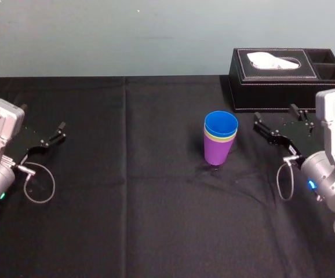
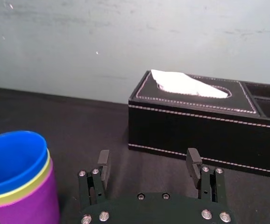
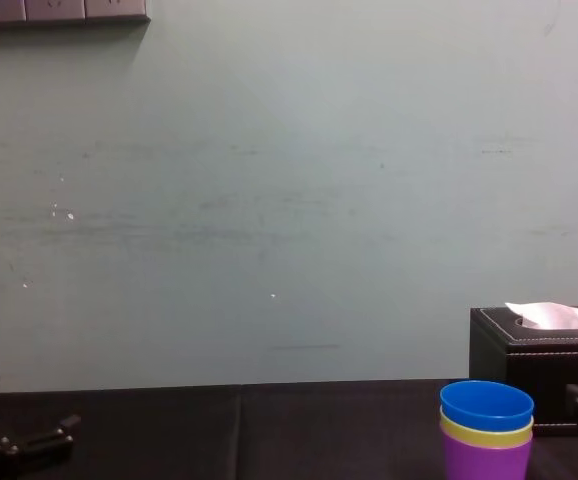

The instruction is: Stack the three plastic cups sequentially using one hand.

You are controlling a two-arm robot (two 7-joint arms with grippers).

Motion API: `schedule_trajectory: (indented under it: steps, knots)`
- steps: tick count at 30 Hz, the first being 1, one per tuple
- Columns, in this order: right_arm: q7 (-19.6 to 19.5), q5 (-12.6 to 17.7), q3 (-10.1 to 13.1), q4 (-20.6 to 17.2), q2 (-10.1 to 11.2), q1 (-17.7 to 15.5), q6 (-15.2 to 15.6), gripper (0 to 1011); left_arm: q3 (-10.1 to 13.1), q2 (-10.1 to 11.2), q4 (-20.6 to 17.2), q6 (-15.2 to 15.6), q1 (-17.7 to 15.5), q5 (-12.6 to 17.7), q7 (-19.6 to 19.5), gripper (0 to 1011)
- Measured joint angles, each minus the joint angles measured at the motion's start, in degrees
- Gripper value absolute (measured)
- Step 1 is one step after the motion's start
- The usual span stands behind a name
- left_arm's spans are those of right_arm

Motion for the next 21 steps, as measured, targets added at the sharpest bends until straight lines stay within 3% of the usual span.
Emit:
schedule_trajectory:
  steps: [8,21]
  knots:
    - [0.02,-2.88,-0.89,2.38,-0.75,1.01,-0.18,1000,0.00,0.00,0.00,0.00,0.00,0.00,0.00,1011]
    - [0.17,-2.46,-0.78,2.07,-0.65,0.92,-0.20,1000,0.00,0.00,0.00,0.00,0.00,0.00,0.00,1011]
